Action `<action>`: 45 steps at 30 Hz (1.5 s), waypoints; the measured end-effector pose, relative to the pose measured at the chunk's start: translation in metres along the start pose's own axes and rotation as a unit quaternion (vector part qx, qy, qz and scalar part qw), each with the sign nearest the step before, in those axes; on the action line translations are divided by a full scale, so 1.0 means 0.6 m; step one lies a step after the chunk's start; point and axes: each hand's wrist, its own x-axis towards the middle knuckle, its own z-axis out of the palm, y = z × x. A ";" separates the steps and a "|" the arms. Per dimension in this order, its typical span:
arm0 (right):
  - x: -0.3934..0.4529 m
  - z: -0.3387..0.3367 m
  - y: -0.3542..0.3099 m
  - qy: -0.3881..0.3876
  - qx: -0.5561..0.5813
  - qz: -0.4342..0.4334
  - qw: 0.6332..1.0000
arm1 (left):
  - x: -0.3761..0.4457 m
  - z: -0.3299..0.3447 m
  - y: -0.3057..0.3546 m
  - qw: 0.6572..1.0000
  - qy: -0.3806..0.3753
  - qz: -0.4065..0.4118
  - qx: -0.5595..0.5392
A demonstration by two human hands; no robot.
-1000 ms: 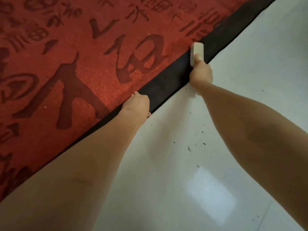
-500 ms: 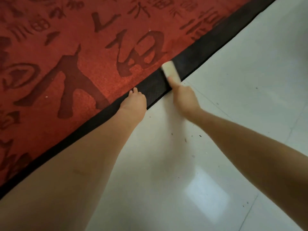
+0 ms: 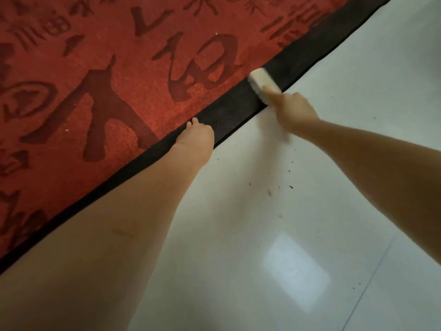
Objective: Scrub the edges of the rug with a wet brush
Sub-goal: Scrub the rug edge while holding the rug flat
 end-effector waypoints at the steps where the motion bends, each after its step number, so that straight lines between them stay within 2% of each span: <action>1: 0.010 -0.009 -0.004 0.017 0.015 0.042 0.999 | -0.002 -0.002 0.002 1.000 -0.007 -0.002 -0.010; 3: 0.000 0.013 -0.035 0.027 0.068 0.057 0.996 | -0.001 -0.004 0.001 0.999 -0.021 -0.007 -0.026; 6: -0.061 0.060 -0.046 -0.020 0.104 -0.082 0.991 | 0.007 -0.003 0.005 0.999 -0.019 -0.010 -0.044; 8: -0.057 0.055 -0.025 -0.051 0.070 -0.125 0.988 | 0.014 -0.005 0.005 0.999 -0.012 -0.008 -0.037; 12: 0.036 0.008 -0.011 -0.005 -0.017 -0.013 1.000 | 0.014 -0.006 0.007 0.999 -0.016 -0.009 -0.032; 14: 0.053 0.011 -0.048 0.012 -0.001 -0.006 1.000 | 0.014 -0.008 0.007 0.999 -0.026 -0.007 -0.024; 17: 0.021 0.055 -0.084 -0.034 -0.002 -0.135 0.990 | 0.014 -0.013 0.013 1.000 -0.019 0.001 -0.013; 19: 0.021 0.059 -0.073 -0.023 -0.016 -0.162 0.986 | 0.017 -0.017 0.013 1.000 -0.016 -0.001 -0.010; 20: 0.036 0.052 -0.062 0.005 -0.029 -0.139 0.990 | 0.016 -0.019 0.015 1.000 -0.014 -0.004 -0.010; 22: 0.069 0.034 -0.048 0.024 -0.038 -0.039 0.998 | 0.011 -0.023 0.015 1.000 -0.014 -0.004 -0.010; 24: 0.079 0.020 -0.053 0.041 0.011 0.058 0.997 | 0.006 -0.019 0.011 1.000 -0.012 0.001 -0.004; 27: 0.070 0.036 -0.079 0.086 0.115 0.123 0.982 | 0.012 -0.008 0.008 1.000 -0.004 0.006 -0.005; 29: 0.040 0.057 -0.099 0.083 0.128 0.095 0.984 | 0.016 -0.004 0.009 1.000 -0.004 0.006 -0.004; 32: -0.026 0.077 -0.080 0.007 0.077 -0.035 0.996 | 0.017 0.003 0.007 1.000 -0.007 0.008 -0.004; 33: -0.030 0.063 -0.056 -0.006 0.055 -0.041 0.998 | 0.018 0.005 0.005 1.000 -0.006 0.008 -0.007; 35: -0.006 0.033 -0.008 0.004 0.035 0.006 0.999 | 0.018 0.009 0.004 1.000 -0.008 -0.010 -0.015; 37: 0.012 0.010 -0.002 0.042 0.063 0.074 0.994 | 0.016 0.010 0.003 1.000 -0.005 -0.018 -0.011; 39: 0.000 0.022 -0.034 0.045 0.128 0.090 0.987 | 0.016 0.010 0.004 1.000 -0.007 -0.018 -0.003; 43: -0.094 0.073 -0.061 -0.005 0.116 -0.026 0.993 | 0.016 0.009 0.008 1.000 -0.011 -0.010 0.020; 45: -0.092 0.062 -0.038 -0.020 0.077 -0.025 0.997 | 0.016 0.012 0.009 0.999 -0.007 -0.008 0.038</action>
